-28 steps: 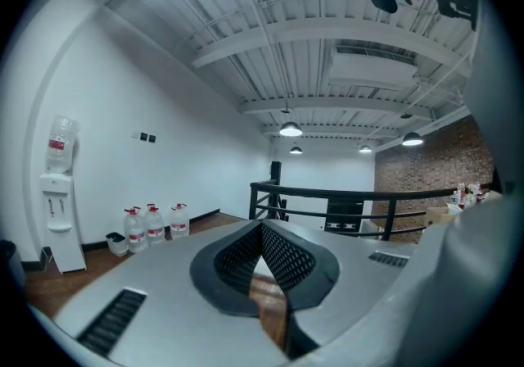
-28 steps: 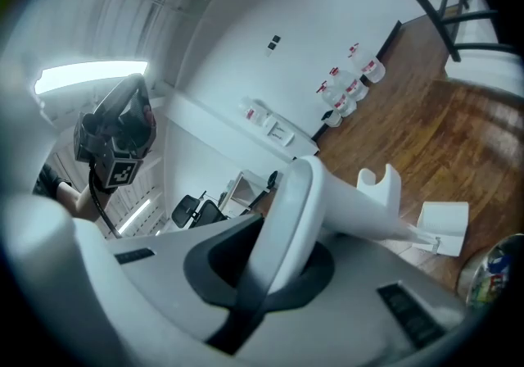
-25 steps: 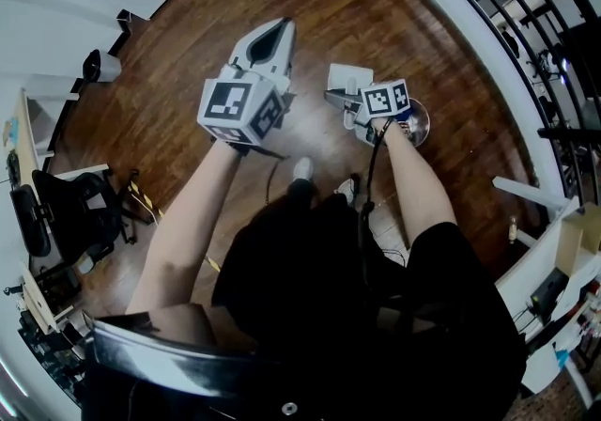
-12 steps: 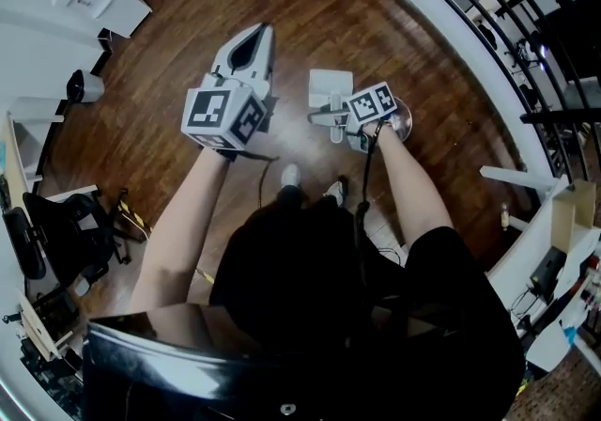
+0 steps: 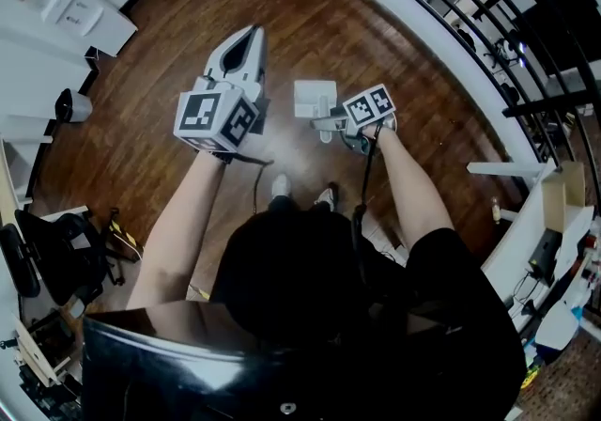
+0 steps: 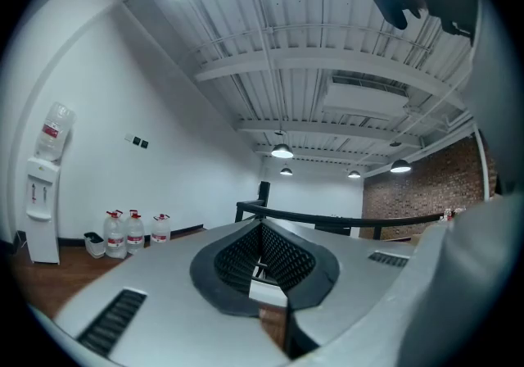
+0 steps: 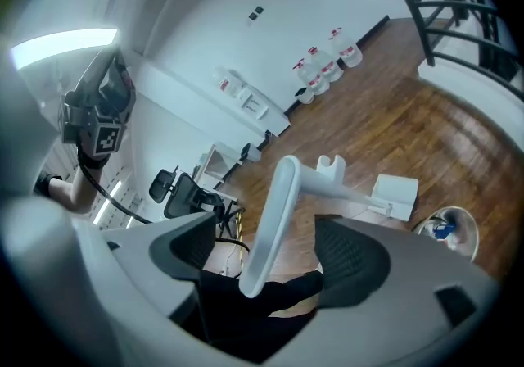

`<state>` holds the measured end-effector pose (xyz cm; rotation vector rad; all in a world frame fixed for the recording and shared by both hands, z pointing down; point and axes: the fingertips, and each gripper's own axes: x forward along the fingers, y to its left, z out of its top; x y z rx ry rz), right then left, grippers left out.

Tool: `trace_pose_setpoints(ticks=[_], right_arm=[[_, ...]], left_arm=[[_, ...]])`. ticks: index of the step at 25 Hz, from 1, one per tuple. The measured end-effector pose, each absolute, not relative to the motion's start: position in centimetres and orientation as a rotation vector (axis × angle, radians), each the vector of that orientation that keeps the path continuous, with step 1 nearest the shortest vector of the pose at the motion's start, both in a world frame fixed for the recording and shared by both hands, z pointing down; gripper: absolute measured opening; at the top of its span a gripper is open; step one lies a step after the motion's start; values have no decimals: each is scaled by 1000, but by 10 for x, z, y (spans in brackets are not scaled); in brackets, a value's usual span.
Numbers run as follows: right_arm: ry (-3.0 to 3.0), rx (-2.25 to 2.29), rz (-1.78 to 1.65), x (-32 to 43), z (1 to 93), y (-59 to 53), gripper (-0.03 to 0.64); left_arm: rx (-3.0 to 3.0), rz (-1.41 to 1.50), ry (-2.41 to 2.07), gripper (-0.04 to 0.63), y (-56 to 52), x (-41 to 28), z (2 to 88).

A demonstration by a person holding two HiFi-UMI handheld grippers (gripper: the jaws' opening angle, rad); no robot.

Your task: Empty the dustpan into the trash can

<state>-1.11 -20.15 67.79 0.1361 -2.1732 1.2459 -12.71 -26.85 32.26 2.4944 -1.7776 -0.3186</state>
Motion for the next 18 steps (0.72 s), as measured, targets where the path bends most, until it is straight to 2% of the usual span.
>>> trace_pose_setpoints(ticks=[8, 13, 18], right_arm=[[-2279, 376, 1114, 34, 626, -221, 376], [-2484, 618, 836, 41, 550, -243, 373], [-2687, 833, 494, 29, 460, -245, 314]], left_arm=[[2544, -328, -1728, 5, -258, -116, 313], [2577, -352, -1692, 3, -254, -100, 311], [2630, -388, -1640, 3, -248, -80, 300]])
